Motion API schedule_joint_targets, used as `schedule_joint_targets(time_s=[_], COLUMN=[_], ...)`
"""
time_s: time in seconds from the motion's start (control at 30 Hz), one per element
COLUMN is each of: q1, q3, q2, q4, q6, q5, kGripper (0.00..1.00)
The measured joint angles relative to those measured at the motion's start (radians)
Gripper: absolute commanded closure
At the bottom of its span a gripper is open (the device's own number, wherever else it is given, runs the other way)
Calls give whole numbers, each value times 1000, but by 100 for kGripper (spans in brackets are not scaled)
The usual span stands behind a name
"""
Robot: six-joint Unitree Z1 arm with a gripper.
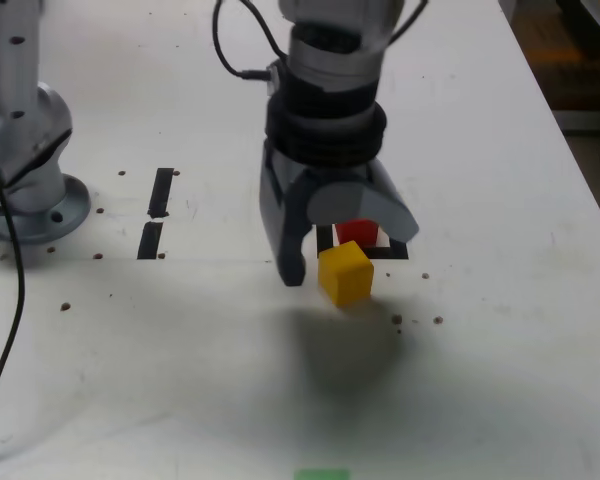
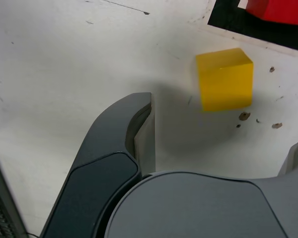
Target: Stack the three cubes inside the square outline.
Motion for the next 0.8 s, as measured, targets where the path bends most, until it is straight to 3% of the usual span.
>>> schedule_joint_targets(time_s=[0.53, 0.8], q1=[78, 108], q3=[0, 19], q2=[60, 70], q4=[-21, -28], q6=[40, 69], q5=[-80, -91], kGripper=[3, 6])
